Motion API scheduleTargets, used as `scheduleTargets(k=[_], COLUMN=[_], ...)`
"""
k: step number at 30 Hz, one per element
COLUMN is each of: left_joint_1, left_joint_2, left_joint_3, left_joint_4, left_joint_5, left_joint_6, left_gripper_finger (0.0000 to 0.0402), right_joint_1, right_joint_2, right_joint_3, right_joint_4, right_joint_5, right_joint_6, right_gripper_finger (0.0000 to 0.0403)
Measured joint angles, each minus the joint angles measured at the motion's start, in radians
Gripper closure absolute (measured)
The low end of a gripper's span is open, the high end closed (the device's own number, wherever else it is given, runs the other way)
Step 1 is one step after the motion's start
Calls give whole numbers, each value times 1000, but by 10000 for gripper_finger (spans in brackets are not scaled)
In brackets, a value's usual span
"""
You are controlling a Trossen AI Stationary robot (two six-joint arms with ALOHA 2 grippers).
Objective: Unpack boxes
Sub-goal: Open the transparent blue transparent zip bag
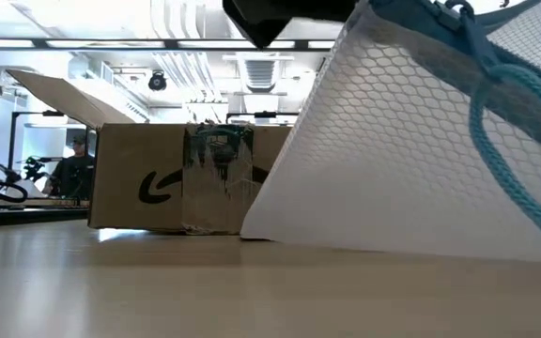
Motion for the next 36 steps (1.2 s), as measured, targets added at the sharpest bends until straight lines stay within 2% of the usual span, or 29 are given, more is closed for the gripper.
scheduleTargets(k=[16, 25, 36], left_joint_1=[10, 14, 24], left_joint_2=[6, 6, 7], left_joint_3=[-19, -22, -22], left_joint_4=[-5, -58, -106], left_joint_5=[-24, -38, -119], left_joint_6=[-4, -30, -49], left_gripper_finger=[271, 276, 279], right_joint_1=[0, 15, 99], right_joint_2=[-6, -9, -5], right_joint_3=[0, 0, 0], right_joint_4=[92, 267, 514], right_joint_5=[41, 34, 25], right_joint_6=[-69, -156, -218], right_gripper_finger=[403, 403, 403])
